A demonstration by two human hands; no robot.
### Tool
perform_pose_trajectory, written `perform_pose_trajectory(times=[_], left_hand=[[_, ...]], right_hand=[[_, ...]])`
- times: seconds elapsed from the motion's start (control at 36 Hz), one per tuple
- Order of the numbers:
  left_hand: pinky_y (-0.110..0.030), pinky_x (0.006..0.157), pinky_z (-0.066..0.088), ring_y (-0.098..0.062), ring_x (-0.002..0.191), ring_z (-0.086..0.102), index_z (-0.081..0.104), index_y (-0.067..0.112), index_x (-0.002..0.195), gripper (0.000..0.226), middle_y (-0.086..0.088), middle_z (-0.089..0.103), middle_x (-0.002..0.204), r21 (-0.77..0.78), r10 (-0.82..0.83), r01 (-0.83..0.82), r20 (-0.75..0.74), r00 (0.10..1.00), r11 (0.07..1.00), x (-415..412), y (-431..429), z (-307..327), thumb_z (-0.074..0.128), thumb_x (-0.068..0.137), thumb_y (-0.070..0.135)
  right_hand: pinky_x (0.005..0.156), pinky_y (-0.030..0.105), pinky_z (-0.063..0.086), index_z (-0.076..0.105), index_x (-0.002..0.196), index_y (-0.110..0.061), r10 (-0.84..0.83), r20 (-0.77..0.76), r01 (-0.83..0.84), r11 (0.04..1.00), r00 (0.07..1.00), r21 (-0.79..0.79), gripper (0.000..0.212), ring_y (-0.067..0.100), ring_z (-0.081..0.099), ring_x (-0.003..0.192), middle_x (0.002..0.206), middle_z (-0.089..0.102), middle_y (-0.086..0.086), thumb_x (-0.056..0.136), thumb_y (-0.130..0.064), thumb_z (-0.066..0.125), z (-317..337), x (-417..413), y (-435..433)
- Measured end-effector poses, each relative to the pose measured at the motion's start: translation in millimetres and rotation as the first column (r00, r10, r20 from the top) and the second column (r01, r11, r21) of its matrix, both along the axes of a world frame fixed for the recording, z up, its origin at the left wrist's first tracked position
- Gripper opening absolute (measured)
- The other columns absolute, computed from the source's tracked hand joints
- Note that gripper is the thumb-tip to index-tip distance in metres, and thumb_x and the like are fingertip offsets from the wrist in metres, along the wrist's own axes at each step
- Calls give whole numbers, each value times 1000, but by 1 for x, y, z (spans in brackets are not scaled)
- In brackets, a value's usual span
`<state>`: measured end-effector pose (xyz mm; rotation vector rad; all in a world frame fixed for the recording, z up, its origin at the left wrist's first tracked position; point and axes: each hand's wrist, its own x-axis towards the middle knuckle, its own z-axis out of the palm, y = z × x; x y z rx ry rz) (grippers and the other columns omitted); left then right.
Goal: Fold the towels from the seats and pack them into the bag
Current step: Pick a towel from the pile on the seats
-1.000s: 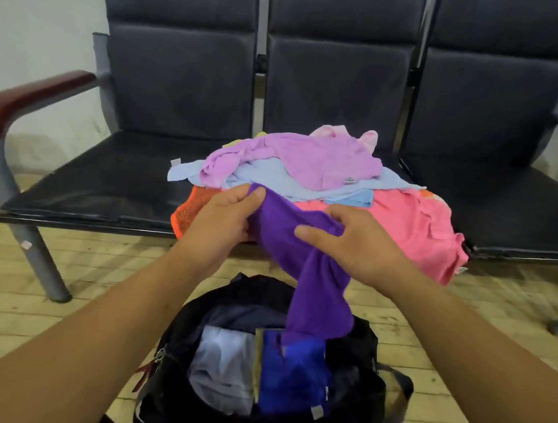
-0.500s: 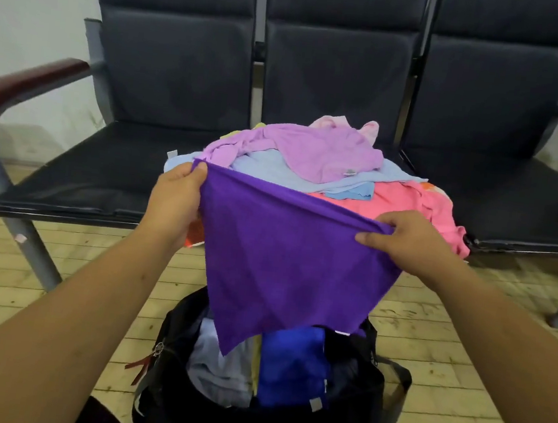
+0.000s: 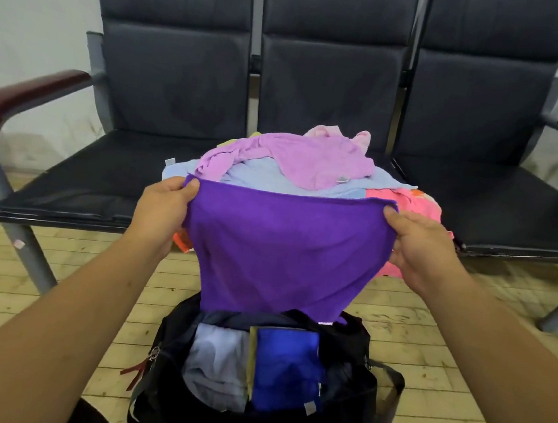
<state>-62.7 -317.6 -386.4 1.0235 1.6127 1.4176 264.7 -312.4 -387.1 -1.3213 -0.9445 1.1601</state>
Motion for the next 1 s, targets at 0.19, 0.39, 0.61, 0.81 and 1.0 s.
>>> perform_pose_trajectory(times=[0.19,0.39,0.61,0.81,1.0], left_hand=[[-25,54,42,-16,60,49,58,14,79,18,-4,57,71,-94,-210,200,-105,972,975,27,-5,-9,61,96,19],[-34,67,40,-22,73,46,61,8,84,15,-12,52,79,10,-336,336,-12,942,942,68,-16,-10,62,95,18],[-39,70,39,-24,70,44,56,8,75,22,-14,52,73,150,-391,372,129,911,916,96,-25,-17,60,97,12],[-50,81,51,-33,81,61,71,11,94,19,-17,70,91,191,-444,454,-95,891,870,98,-25,-20,54,96,18],[-57,77,53,-23,66,62,61,20,104,21,-7,67,71,211,-453,483,-175,874,850,92,-24,-21,61,91,2]], right_hand=[[70,35,49,69,77,-12,-5,76,7,1000,997,-23,22,23,62,75,78,70,8,97,-17,64,-9,-18,-3],[68,38,43,63,79,6,41,125,-45,998,991,32,39,22,51,73,75,56,19,91,-31,68,-12,-52,-16],[67,46,45,60,88,9,208,201,-237,963,957,130,50,22,48,72,75,56,16,82,-41,59,-12,-84,-35],[88,56,57,72,98,-14,215,167,-233,968,962,97,15,31,72,85,94,76,16,99,-8,59,-8,-83,-37],[93,51,55,73,99,-7,268,138,-279,958,953,66,18,28,69,86,95,75,18,99,-3,56,0,-80,-43]])
